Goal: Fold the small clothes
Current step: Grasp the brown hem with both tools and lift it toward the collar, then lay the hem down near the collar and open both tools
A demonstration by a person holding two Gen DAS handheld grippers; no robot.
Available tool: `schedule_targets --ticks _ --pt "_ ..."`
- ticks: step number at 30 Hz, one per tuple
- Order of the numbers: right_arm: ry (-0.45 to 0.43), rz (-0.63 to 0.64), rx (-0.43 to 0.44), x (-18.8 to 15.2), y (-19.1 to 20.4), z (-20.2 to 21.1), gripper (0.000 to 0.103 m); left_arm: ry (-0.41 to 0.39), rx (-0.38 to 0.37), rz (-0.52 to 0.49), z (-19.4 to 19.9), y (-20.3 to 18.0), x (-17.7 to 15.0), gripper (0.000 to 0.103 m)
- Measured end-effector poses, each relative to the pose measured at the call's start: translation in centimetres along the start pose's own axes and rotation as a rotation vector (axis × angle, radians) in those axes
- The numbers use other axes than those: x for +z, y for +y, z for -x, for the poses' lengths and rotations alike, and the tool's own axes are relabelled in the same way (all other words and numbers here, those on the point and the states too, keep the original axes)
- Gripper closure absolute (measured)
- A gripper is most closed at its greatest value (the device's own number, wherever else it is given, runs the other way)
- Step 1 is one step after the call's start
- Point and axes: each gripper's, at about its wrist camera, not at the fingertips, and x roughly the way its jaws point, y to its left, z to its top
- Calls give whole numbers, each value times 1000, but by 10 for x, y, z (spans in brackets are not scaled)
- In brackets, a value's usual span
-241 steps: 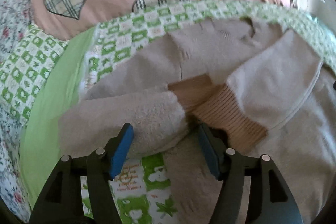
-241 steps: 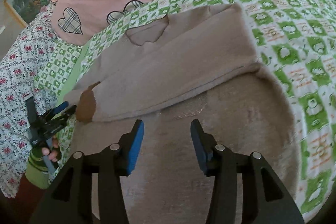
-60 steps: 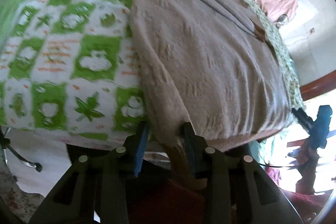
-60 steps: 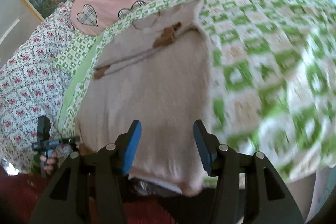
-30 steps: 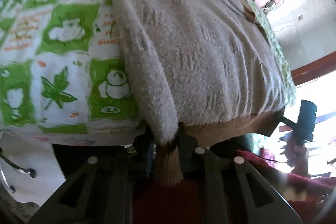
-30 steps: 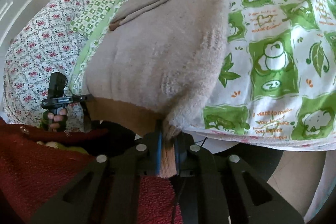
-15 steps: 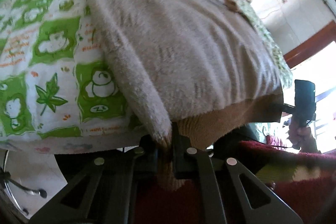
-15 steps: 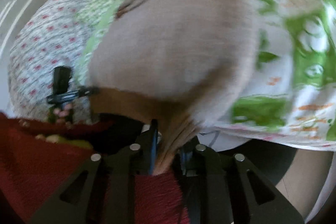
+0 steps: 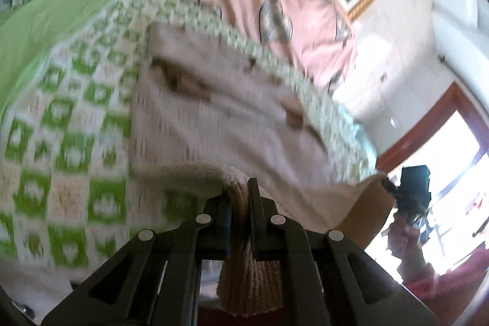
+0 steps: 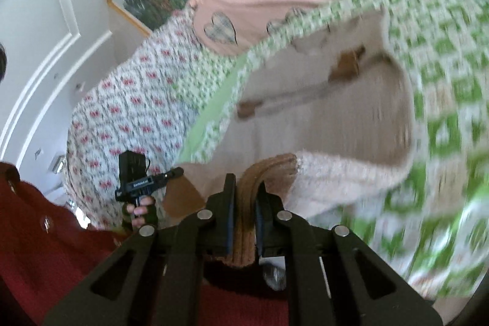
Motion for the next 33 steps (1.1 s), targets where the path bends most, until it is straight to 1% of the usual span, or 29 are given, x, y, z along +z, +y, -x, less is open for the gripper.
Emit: schedule_targets --ticks 2,5,8,12,14,17,18,19,22,24,27,33 --pt "-51 3 5 13 -3 3 91 -52 -7 12 -2 3 20 97" --pt "-135 -4 13 38 -12 2 91 -103 -16 22 -10 3 46 97" --pt "-185 -9 6 63 -23 -5 91 -140 -9 8 -21 3 71 97" --pt "-215 0 -49 102 -39 -26 91 -170 18 -8 -41 4 106 97" --pt "-217 2 -93 121 -46 -39 91 -191 28 1 -51 8 121 97" --pt "-227 -6 -134 146 -59 -54 91 -210 52 22 -69 18 144 97" --pt "-225 4 -166 154 -61 -60 91 -213 61 29 -78 23 154 97" --pt "-224 19 -194 163 -63 -66 91 -212 64 35 -82 27 159 97" --pt "-226 23 -228 182 -74 -81 91 -200 96 53 -107 42 178 97" --pt "-211 40 -278 196 -82 -95 91 -181 125 72 -128 57 190 97" --pt "-169 31 -359 208 -101 -119 91 -155 156 107 -155 77 201 97" --pt "-114 -73 -444 216 -150 -148 91 -104 187 130 -196 104 214 97"
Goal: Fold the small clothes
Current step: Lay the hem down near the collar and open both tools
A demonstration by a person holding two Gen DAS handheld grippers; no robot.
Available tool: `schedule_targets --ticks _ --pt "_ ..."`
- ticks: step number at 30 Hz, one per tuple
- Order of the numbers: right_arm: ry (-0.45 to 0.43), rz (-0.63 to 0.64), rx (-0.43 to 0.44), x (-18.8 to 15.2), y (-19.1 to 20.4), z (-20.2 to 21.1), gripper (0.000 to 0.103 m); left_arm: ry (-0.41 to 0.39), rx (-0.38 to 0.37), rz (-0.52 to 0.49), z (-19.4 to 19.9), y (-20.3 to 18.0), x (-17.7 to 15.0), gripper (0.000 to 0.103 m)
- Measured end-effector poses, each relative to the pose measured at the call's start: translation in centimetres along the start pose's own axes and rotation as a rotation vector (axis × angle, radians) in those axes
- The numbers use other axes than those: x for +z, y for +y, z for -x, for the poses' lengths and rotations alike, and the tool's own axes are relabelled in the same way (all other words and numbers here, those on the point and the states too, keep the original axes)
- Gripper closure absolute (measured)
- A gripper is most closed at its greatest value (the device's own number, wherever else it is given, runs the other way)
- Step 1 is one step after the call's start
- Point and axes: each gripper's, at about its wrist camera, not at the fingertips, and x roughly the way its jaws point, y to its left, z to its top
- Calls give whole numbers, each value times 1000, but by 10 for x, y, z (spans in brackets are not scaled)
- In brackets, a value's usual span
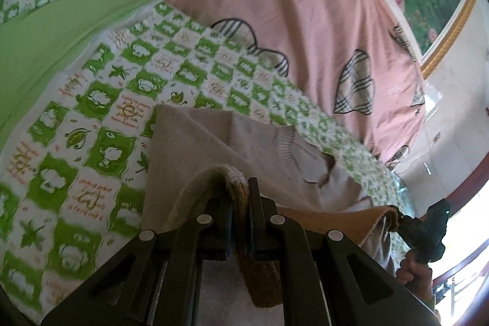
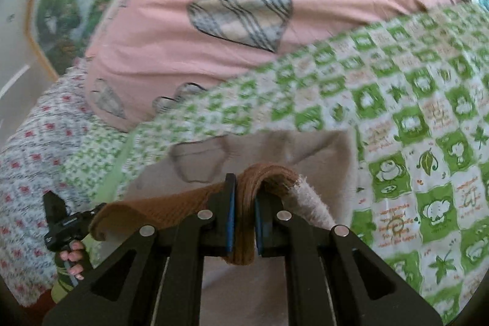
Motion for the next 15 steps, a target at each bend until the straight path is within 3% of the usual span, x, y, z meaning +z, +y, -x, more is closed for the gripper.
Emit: schedule_targets --ticks 6,10,11,14,15 --pt "65 -33 -44 -4 -16 -29 91 41 34 -4 -24 8 0 95" --pt "64 -72 -28 -4 -18 -21 90 66 40 -12 -15 4 -3 86" --pt "49 -74 -22 -5 -16 -14 86 62 43 -19 -8 1 -6 83" --pt "-31 -52 -46 -10 -7 18 52 51 26 -43 22 -10 -21 75" --pt "-60 -34 -33 -14 -1 31 50 57 11 -47 30 -16 -29 73"
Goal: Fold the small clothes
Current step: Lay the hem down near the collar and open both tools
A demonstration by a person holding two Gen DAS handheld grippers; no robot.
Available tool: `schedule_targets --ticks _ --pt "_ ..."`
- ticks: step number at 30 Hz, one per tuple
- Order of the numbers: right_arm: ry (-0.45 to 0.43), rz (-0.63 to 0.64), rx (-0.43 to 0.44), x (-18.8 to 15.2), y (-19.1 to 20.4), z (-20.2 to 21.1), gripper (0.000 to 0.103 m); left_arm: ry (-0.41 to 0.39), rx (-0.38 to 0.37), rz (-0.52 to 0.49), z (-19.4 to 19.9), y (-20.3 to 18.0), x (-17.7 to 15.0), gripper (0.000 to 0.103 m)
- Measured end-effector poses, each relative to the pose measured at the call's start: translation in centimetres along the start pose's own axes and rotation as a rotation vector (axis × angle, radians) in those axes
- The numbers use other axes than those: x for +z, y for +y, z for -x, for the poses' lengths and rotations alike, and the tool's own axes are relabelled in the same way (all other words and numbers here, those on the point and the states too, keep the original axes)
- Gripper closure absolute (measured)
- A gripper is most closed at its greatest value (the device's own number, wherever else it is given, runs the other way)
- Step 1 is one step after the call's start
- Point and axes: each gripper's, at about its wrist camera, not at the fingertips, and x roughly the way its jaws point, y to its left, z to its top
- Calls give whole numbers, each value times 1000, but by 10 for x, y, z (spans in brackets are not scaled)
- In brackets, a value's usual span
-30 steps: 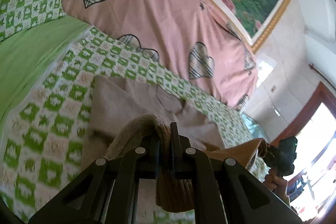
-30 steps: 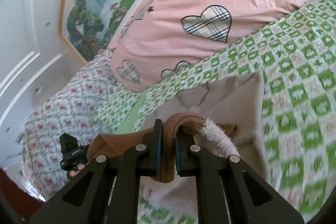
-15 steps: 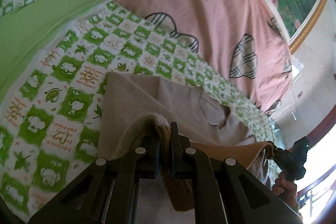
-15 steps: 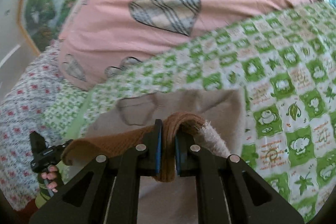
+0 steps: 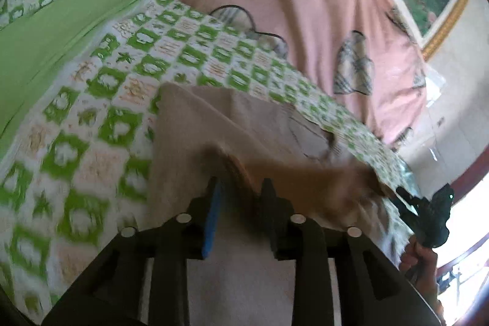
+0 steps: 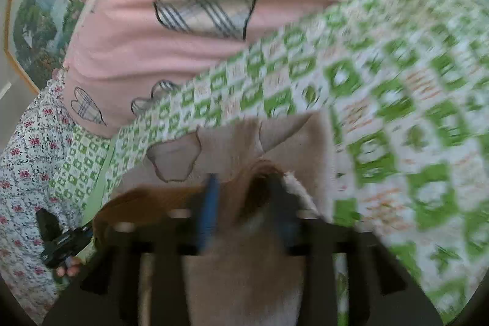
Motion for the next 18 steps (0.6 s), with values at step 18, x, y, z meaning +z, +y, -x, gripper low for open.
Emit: schedule_targets --ticks 18 --pt "436 324 110 -45 72 -90 54 190 -14 -188 -79 -40 -16 91"
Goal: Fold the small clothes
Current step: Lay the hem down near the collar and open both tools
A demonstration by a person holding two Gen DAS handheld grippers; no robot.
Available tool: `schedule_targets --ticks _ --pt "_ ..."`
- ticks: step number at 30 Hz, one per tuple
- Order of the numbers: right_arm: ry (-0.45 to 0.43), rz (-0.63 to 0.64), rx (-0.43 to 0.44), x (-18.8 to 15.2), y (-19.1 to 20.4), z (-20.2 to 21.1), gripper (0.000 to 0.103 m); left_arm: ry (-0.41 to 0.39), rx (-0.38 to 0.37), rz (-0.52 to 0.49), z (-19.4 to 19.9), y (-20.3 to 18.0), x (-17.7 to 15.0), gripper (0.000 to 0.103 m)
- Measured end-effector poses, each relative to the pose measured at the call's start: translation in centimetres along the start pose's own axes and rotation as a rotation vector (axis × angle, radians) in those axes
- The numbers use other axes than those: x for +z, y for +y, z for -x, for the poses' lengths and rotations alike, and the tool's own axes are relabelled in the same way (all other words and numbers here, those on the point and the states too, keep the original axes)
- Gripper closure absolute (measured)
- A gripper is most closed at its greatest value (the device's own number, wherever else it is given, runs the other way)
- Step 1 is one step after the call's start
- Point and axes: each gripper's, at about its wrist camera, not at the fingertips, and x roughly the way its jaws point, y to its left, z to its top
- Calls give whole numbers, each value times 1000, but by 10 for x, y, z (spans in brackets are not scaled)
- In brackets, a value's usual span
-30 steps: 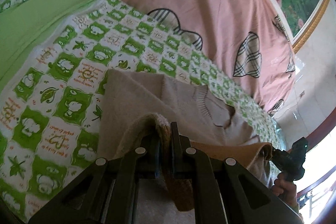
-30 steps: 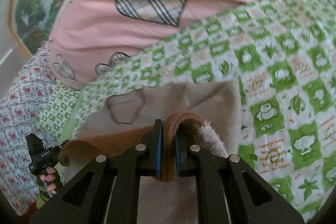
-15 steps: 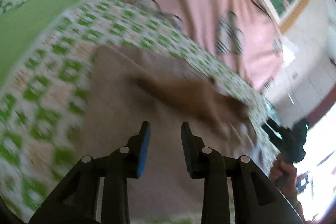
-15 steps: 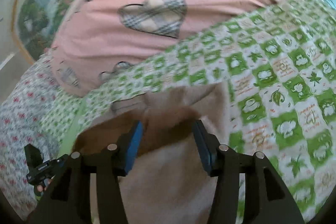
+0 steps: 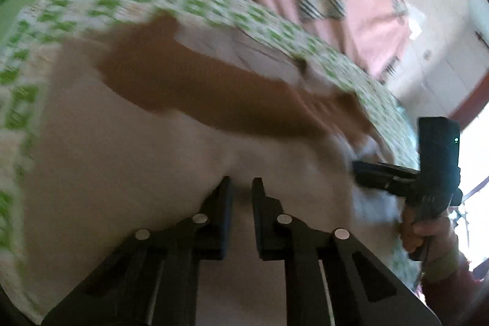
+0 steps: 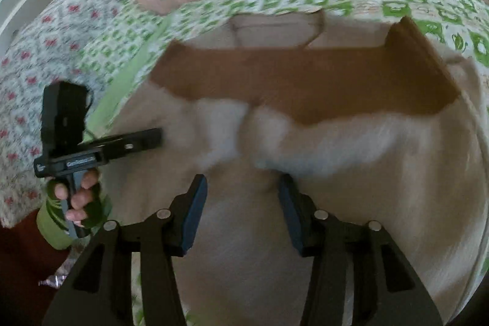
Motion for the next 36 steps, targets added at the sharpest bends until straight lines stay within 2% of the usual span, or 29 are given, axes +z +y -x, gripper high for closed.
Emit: schedule_targets --ticks 2,3,5,6,8,11,12,14,18,23,27,30,36 --pt "-24 -25 -45 18 -14 -3 56 -34 62 27 6 23 11 92" --pt "-40 -37 -106 27 -22 -4 57 -47 83 44 9 35 16 92" --pt "-86 -75 -195 41 -38 -4 65 -66 70 85 13 56 23 95" --pt "-103 -107 -208 44 -45 -3 70 -76 49 96 16 63 24 96" --pt "-146 -190 -226 47 -60 4 73 -91 48 95 22 69 22 97" --pt "-224 -278 -222 36 -65 24 71 -113 91 100 30 70 20 94" --pt "-232 -282 -220 32 -62 29 70 -116 115 110 34 71 17 94" --pt "-229 -288 -209 20 -56 40 70 -113 115 127 44 71 7 94" --pt "-240 -265 -152 -13 -35 63 63 -131 132 115 70 51 -15 87" --pt "-239 -256 -101 -58 -8 76 58 -136 65 129 98 17 -56 82" --pt "-240 -285 -80 -89 3 83 56 -106 9 208 102 2 -92 70" --pt "-239 -304 -72 -109 9 88 55 -103 -11 285 103 -1 -118 55" --pt "-234 -321 -58 -133 20 93 53 -68 -27 318 97 -9 -143 52"
